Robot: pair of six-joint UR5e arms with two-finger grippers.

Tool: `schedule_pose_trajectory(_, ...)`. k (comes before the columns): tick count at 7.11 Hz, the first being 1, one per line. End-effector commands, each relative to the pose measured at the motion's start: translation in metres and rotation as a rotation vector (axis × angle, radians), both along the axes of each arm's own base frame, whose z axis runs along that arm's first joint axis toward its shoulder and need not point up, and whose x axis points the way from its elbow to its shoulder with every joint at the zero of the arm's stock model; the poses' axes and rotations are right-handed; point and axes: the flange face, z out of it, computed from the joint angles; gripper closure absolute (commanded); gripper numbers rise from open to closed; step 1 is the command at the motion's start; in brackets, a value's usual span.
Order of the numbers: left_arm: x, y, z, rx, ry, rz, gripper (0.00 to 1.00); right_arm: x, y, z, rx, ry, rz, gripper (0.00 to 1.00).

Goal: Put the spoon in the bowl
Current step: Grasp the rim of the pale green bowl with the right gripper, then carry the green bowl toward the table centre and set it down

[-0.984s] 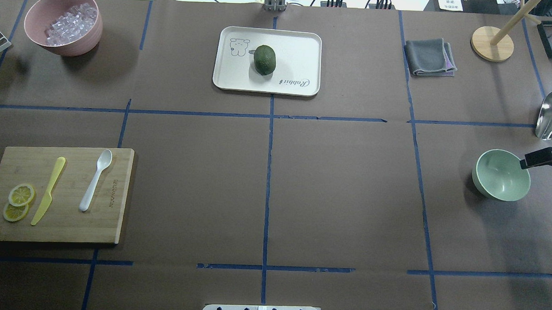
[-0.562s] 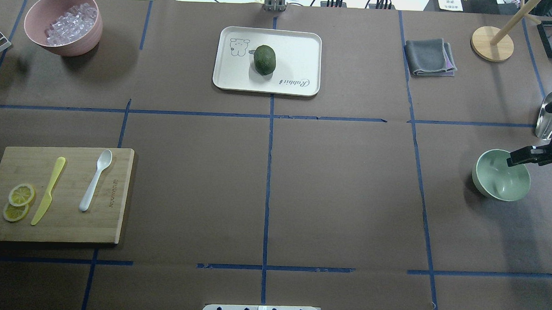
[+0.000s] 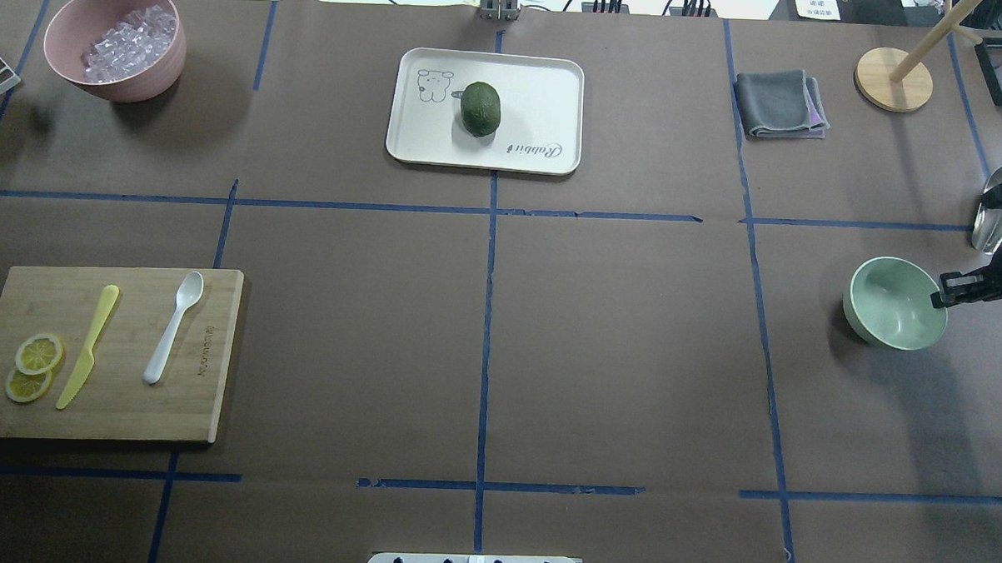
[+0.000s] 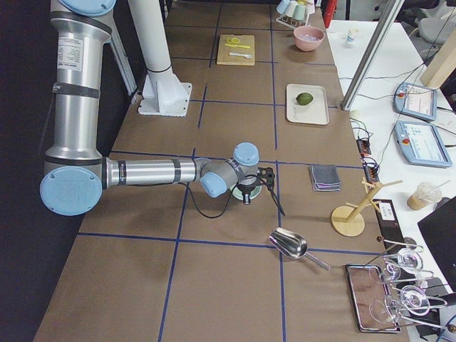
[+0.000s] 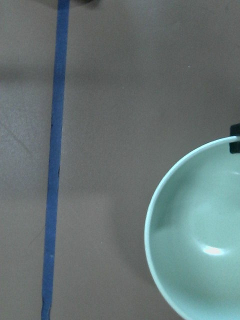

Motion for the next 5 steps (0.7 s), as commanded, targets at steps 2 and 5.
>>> schedule_pose_trajectory(2,0.0,-0.001,-0.001,0.0,0.0,0.0,0.0,-0.008,-0.004,-0.045,-0.022,-0.096,0.0,1.0)
schedule_pose_trajectory(5,0.0,-0.001,-0.002,0.003,0.002,0.0,0.0,-0.066,-0.052,-0.177,-0.146,-0.189,0.162,1.0)
